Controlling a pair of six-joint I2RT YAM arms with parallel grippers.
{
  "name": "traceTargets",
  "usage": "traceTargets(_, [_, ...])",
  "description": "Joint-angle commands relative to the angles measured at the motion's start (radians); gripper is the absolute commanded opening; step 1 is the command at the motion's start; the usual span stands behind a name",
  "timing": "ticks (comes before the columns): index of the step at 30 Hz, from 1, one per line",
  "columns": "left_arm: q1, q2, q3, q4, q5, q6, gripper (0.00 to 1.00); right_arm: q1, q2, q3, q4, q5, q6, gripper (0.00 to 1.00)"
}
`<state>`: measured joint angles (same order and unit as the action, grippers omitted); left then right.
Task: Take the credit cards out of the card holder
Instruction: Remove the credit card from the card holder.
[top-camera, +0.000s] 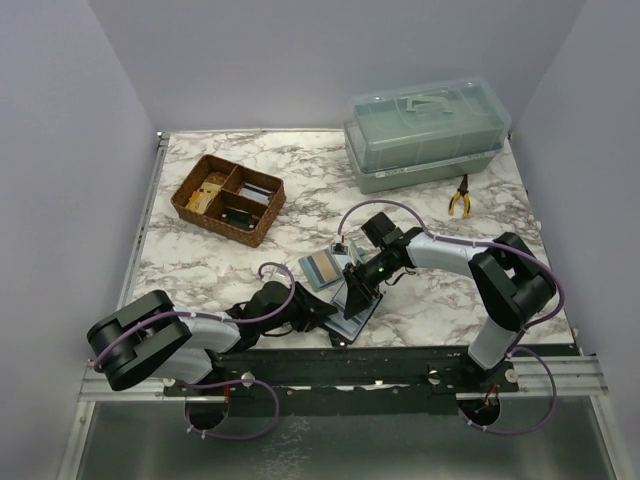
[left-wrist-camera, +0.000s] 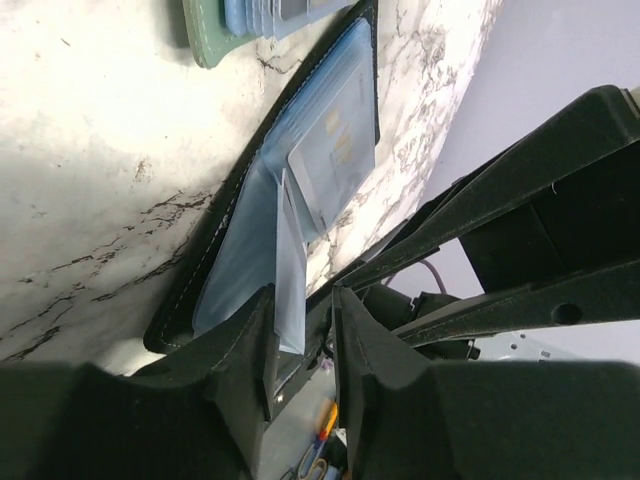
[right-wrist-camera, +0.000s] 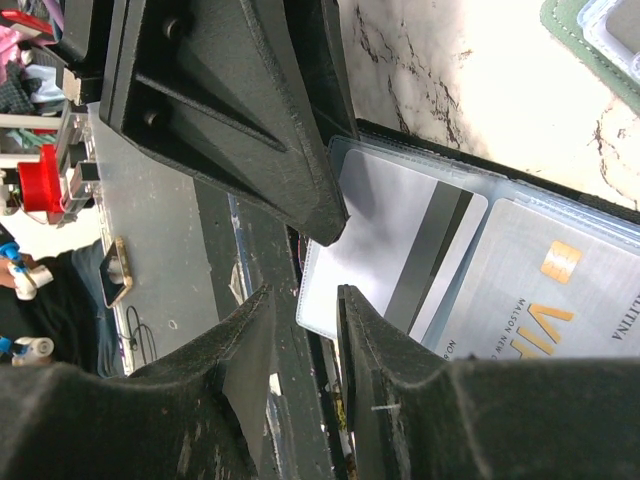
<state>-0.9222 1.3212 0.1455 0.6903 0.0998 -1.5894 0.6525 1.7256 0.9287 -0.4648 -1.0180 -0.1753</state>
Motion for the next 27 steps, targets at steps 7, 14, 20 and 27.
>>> traceTargets(7, [-0.005,0.087,0.055,-0.021,-0.027,0.111,0.0,-0.016,-0.031,0.024,-0.021,0.0,-0.004,0.37])
traceTargets(14, [-0.019,0.003,0.102,-0.052,0.037,0.343,0.0,-0.093,-0.121,0.003,-0.044,-0.101,-0.066,0.38])
traceTargets(20, [-0.026,-0.095,0.191,-0.168,0.093,0.6,0.0,-0.172,-0.138,0.003,-0.043,-0.181,-0.063,0.38])
traceTargets(27, [-0.069,-0.106,0.267,-0.228,0.116,0.874,0.0,-0.244,-0.173,-0.01,-0.082,-0.251,-0.131,0.39])
